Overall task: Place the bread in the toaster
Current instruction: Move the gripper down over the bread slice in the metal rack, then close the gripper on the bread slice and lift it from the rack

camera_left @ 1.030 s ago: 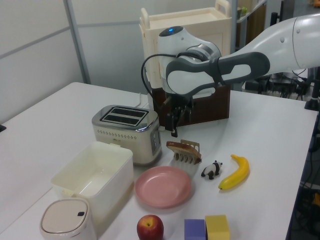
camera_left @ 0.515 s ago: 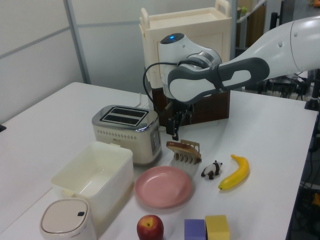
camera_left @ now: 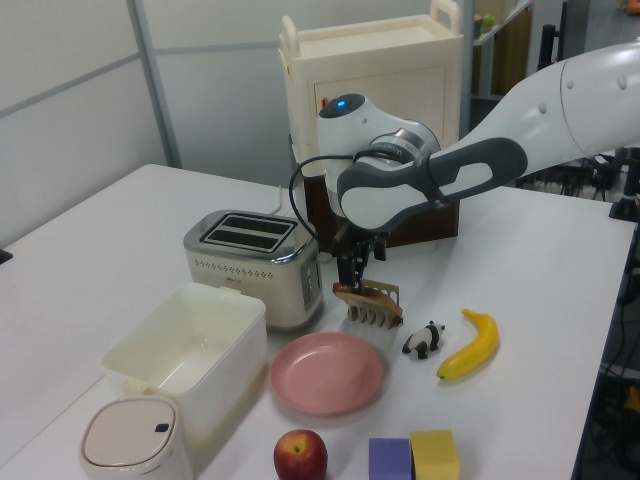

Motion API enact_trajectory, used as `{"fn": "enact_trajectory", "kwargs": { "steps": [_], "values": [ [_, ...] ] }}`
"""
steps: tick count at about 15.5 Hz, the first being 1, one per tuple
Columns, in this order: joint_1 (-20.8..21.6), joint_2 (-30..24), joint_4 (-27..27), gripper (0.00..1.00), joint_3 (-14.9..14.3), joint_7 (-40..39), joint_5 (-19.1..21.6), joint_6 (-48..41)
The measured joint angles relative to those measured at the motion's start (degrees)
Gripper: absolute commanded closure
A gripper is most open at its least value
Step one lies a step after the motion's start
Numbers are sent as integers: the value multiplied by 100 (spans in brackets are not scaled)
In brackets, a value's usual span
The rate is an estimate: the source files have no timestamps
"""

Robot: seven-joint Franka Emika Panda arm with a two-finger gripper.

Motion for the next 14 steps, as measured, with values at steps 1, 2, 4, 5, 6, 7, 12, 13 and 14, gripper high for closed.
{"fn": "enact_trajectory", "kwargs": {
  "steps": [1,2,4,5,6,7,12,13,14],
  "values": [
    [-2,31,-2,0,0,0,-19,86],
    [-3,59,-3,0,0,0,-25,152],
    [-3,107,-3,0,0,0,-27,202],
    [-3,130,-3,0,0,0,-29,203],
    [-3,153,-3,0,0,0,-33,205],
    [-3,173,-3,0,0,0,-34,208],
    [-3,231,-3,0,0,0,-111,217],
    [-3,243,-3,0,0,0,-142,219],
    [-3,253,-3,0,0,0,-168,221]
  ]
}}
